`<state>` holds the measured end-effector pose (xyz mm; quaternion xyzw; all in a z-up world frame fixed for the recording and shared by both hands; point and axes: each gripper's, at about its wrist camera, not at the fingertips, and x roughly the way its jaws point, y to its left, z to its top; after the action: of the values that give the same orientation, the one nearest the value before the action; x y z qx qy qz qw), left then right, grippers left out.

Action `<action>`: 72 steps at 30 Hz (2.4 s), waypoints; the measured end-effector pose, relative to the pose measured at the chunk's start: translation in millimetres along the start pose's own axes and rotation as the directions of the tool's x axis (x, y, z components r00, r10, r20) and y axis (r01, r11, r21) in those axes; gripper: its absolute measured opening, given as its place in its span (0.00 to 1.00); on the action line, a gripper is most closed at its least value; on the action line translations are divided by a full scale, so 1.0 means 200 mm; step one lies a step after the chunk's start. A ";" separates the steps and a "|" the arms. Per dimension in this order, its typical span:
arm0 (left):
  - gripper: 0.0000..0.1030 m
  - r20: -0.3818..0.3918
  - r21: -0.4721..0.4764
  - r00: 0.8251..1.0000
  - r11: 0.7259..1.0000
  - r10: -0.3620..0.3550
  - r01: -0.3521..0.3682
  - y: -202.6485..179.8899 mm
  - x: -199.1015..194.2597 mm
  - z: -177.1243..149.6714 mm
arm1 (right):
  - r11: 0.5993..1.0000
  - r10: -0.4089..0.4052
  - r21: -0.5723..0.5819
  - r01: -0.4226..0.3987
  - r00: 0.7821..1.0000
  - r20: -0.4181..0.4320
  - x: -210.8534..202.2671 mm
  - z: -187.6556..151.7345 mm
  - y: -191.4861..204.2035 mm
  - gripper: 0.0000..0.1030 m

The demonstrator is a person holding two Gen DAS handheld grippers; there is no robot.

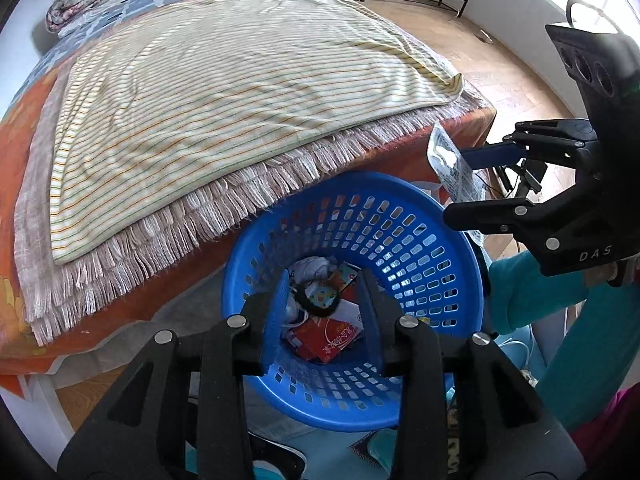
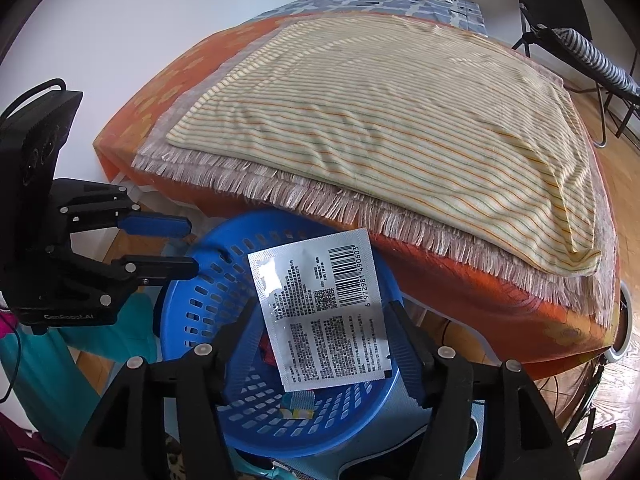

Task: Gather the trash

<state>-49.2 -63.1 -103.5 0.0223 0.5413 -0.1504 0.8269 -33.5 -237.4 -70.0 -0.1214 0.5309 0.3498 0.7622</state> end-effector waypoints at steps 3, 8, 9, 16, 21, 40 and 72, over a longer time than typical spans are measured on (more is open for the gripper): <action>0.44 -0.001 -0.006 1.000 1.000 -0.001 0.001 0.01 0.00 0.00 | 1.000 -0.003 0.004 0.003 1.000 -0.004 0.01 0.00 0.00 0.64; 0.46 -0.001 -0.010 1.000 1.000 0.004 -0.004 0.01 -0.01 0.00 | 1.000 -0.009 0.010 0.009 1.000 -0.007 0.01 -0.01 -0.01 0.69; 0.46 -0.003 -0.013 1.000 1.000 0.004 -0.005 0.01 -0.01 0.00 | 1.000 -0.012 0.012 0.012 1.000 -0.009 0.01 -0.01 -0.01 0.71; 0.56 0.006 -0.032 1.000 0.999 0.007 -0.007 0.03 -0.03 0.01 | 1.000 -0.025 0.016 0.025 1.000 -0.010 0.01 -0.01 -0.02 0.78; 0.57 0.019 -0.060 1.000 0.998 0.011 -0.010 0.06 -0.05 0.02 | 0.999 -0.040 0.029 0.040 0.999 0.002 -0.01 0.01 -0.02 0.84; 0.74 0.141 -0.198 0.986 0.978 0.091 -0.062 0.23 -0.21 0.21 | 0.994 -0.100 0.056 0.095 0.989 0.107 -0.15 0.14 -0.06 0.88; 0.74 0.360 -0.239 0.913 0.965 0.194 -0.111 0.26 -0.53 0.58 | 0.987 -0.062 0.162 0.014 0.952 0.300 -0.33 0.63 -0.22 0.88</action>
<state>29.9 -13.3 33.3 -0.0538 0.3803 -0.0277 0.9229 74.6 -225.2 31.6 -0.0155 0.4307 0.3065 0.8487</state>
